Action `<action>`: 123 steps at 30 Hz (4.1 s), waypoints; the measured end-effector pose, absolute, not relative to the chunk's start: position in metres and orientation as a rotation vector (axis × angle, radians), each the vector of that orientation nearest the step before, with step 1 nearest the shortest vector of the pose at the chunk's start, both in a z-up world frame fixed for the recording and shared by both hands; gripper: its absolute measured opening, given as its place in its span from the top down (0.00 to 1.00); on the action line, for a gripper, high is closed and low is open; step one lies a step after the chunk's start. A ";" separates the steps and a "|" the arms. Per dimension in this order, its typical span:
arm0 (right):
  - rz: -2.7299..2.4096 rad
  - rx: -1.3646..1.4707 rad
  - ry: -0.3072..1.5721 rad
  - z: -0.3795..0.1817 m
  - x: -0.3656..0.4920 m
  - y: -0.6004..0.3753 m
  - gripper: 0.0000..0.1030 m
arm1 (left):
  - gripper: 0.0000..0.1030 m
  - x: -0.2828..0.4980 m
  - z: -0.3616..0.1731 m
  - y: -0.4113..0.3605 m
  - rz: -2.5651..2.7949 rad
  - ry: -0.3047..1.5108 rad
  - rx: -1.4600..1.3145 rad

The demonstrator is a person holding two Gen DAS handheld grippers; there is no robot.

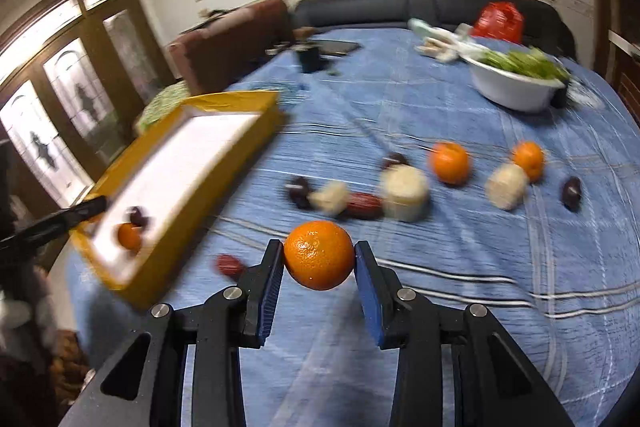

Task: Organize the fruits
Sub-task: 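Lower the yellow citrus into the tray with the left tool while the right tool releases its orange, then move both open tools back over the remaining food on the tablecloth, then grasp a red dried date with the left tool while the right tool grasps the white cylinder, then release the date into the tray with the left tool while the right tool drops the cylinder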

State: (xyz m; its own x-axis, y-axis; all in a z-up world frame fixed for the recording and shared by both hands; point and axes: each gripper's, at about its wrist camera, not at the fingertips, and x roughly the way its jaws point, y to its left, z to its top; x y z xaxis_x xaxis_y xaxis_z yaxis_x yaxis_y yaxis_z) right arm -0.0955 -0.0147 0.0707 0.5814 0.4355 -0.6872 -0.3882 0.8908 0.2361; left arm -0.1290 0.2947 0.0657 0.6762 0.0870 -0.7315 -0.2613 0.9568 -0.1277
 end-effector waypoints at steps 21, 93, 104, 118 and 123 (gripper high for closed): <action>0.716 -0.246 0.949 0.047 -0.097 0.188 0.61 | 0.37 -0.136 0.055 0.349 0.210 0.766 -0.422; 0.337 0.127 0.885 0.032 -0.010 -0.055 0.64 | 0.36 -0.078 0.017 0.105 -0.159 0.949 0.143; 0.337 0.166 0.873 0.038 -0.017 -0.062 0.64 | 0.71 -0.083 0.023 0.114 -0.139 0.909 0.119; 0.350 0.191 0.826 0.047 -0.024 -0.068 0.64 | 0.71 -0.102 0.070 0.124 -0.144 0.769 0.061; 0.381 0.183 0.730 0.067 -0.040 -0.065 0.64 | 0.71 -0.100 0.071 0.141 -0.113 0.769 -0.026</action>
State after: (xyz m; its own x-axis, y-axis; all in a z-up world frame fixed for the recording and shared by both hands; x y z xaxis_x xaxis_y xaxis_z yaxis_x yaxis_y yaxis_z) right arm -0.0399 -0.0651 0.0673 0.6805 0.4003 -0.6137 -0.2743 0.9158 0.2932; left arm -0.1000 0.1413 0.0709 0.7130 -0.1111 -0.6923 0.0924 0.9936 -0.0644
